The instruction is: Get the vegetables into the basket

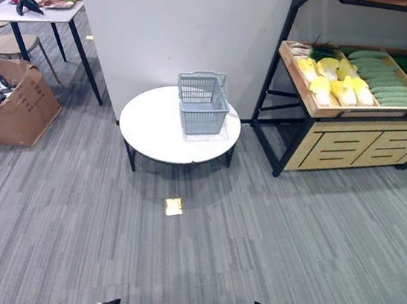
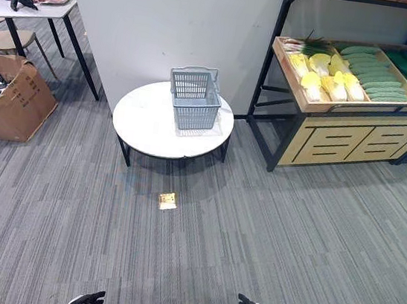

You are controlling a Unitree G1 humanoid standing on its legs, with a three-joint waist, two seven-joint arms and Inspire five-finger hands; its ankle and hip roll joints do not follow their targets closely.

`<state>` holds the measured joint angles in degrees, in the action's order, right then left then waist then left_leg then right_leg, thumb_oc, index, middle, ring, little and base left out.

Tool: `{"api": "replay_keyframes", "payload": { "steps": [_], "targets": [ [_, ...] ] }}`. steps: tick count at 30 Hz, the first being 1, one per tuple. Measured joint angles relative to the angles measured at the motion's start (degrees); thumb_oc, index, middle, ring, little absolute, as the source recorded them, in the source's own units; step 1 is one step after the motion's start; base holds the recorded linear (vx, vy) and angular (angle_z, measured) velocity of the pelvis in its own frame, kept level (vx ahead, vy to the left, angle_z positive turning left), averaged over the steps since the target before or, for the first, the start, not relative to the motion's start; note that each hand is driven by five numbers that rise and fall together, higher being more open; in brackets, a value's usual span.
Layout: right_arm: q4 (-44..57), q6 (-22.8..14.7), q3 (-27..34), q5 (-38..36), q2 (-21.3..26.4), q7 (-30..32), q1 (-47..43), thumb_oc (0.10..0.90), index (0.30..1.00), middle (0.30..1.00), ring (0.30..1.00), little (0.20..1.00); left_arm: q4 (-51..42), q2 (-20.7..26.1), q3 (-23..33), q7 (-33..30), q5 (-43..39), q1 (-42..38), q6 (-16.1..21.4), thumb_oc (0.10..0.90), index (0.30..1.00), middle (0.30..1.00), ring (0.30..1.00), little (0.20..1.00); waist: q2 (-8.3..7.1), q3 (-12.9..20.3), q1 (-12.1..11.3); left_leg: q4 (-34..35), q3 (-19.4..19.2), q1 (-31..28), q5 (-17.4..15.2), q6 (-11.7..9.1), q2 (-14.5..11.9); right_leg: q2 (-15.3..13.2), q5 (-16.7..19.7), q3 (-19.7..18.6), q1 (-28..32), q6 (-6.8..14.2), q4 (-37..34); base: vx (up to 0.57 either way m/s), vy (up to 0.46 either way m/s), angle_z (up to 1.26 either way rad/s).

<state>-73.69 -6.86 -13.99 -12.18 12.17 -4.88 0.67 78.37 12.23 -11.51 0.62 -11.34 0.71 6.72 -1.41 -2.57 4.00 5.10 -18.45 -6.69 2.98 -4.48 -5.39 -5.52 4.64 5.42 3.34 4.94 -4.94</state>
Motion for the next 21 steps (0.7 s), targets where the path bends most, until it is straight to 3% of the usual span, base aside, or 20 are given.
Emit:
{"api": "replay_keyframes", "payload": {
  "steps": [21],
  "targets": [
    [0.5,-0.1,0.1,0.0,0.0,0.3,0.0,0.900,1.000,1.000,1.000,1.000,0.1,0.1,0.6,-0.5,0.0,-0.2,0.0,0.900,1.000,1.000,1.000,1.000,-0.31,-0.8,0.0,0.0,-0.4,0.2,-0.2,-0.3,-0.6,0.5,-0.3,-0.3,-0.6,0.1,-0.2,0.01,-0.020,-0.01]
  ]
}}
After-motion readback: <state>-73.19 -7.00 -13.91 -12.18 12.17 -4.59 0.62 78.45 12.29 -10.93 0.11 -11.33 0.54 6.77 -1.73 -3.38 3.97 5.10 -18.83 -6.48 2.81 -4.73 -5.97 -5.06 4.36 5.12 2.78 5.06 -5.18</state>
